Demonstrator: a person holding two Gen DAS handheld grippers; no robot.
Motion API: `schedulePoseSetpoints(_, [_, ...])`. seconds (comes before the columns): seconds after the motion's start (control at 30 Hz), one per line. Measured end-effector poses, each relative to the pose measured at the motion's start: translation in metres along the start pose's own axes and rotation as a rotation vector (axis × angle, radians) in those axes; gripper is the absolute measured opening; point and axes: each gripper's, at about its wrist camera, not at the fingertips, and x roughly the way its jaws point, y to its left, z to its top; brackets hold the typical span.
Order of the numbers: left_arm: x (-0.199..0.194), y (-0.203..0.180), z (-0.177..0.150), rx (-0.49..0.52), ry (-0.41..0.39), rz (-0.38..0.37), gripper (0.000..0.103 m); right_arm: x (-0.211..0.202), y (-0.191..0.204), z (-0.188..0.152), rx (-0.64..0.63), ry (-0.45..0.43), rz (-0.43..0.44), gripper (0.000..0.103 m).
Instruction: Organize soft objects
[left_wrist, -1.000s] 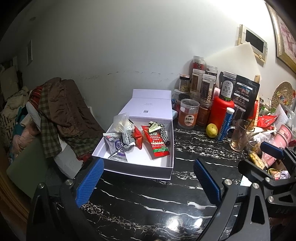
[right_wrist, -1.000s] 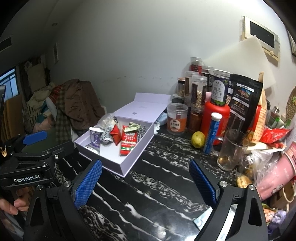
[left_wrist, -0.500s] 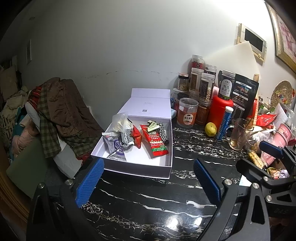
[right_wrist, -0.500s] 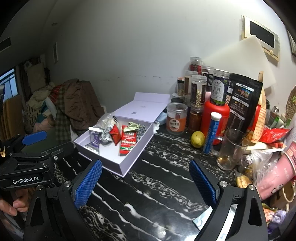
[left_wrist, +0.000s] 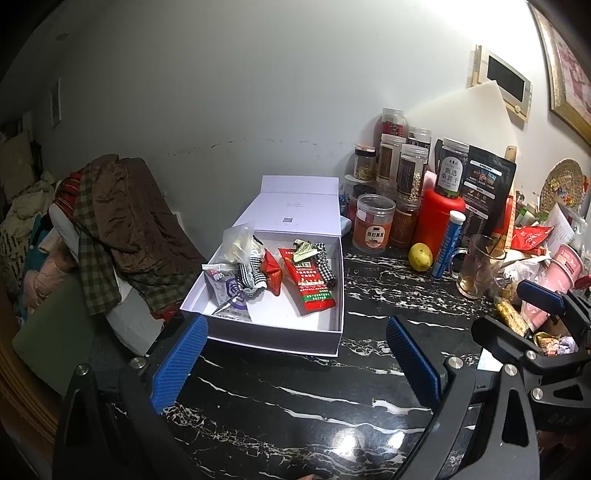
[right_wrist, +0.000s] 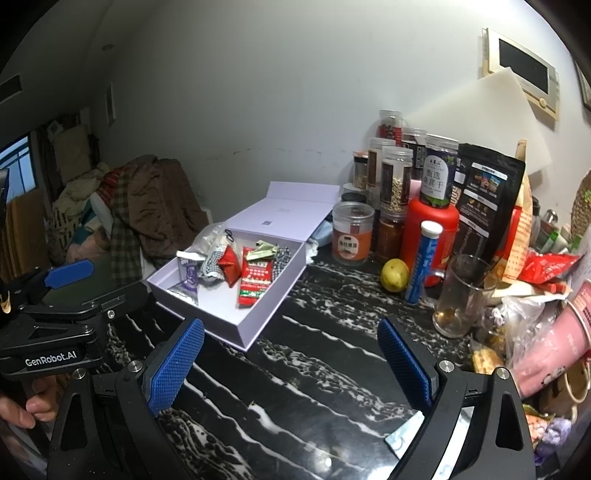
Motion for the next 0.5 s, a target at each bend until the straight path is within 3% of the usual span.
schedulePoseSetpoints(0.5, [0.0016,-0.0021,-0.0010,0.008,0.012,-0.020,0.099,0.0035,0.0008,-0.0005,-0.008,0.013,-0.002,0.096])
